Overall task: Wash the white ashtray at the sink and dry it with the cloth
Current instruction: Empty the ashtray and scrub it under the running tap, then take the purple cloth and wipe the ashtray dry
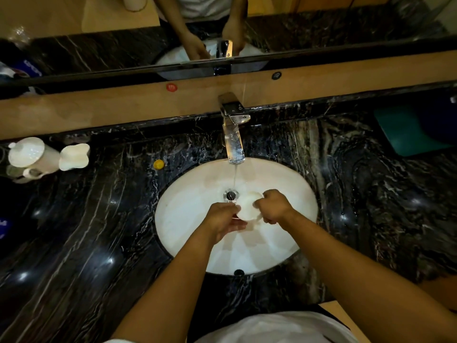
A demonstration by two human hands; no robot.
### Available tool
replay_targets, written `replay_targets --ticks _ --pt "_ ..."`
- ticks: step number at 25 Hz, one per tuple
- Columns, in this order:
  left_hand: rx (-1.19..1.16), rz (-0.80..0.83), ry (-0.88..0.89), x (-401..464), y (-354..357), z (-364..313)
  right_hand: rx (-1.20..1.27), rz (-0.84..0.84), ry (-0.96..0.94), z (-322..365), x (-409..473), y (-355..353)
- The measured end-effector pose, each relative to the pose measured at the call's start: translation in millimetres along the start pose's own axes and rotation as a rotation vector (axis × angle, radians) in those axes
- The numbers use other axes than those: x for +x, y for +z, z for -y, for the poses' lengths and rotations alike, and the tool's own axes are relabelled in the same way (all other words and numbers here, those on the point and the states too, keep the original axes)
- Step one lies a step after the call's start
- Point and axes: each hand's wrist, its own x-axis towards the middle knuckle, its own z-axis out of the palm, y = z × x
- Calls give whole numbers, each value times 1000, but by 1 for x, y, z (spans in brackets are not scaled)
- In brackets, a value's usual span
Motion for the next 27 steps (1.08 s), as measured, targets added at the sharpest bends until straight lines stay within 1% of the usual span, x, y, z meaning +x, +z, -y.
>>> replay_targets --ticks 2,5,8,10,11,13,16,18,23,26,27 --pt "13 24 -29 -5 2 2 96 23 12 -5 -8 5" --pt "-59 50 -45 -14 12 2 247 42 -2 -15 -20 7" --pt "-134 28 20 -12 37 -4 170 -2 -45 -24 -23 -7" --pt "-83 -20 100 -12 57 -7 88 -32 -120 -28 -23 -23" --pt "-62 -39 139 -12 65 -10 75 -56 -156 -29 -24 -33" --pt "-100 -26 165 -14 88 -18 158 -142 -178 -34 -22 -62" --pt "-210 45 159 -12 133 -34 368 -304 -109 -55 4 -126" --pt "-252 100 177 -5 175 -43 402 -413 -97 -80 26 -180" --pt "-307 126 177 34 307 -71 218 -696 -160 -145 81 -338" --pt "-284 127 172 59 377 -91 -80 -850 -98 -180 121 -414" --pt "-273 128 174 64 393 -98 -189 -869 -88 -185 133 -431"
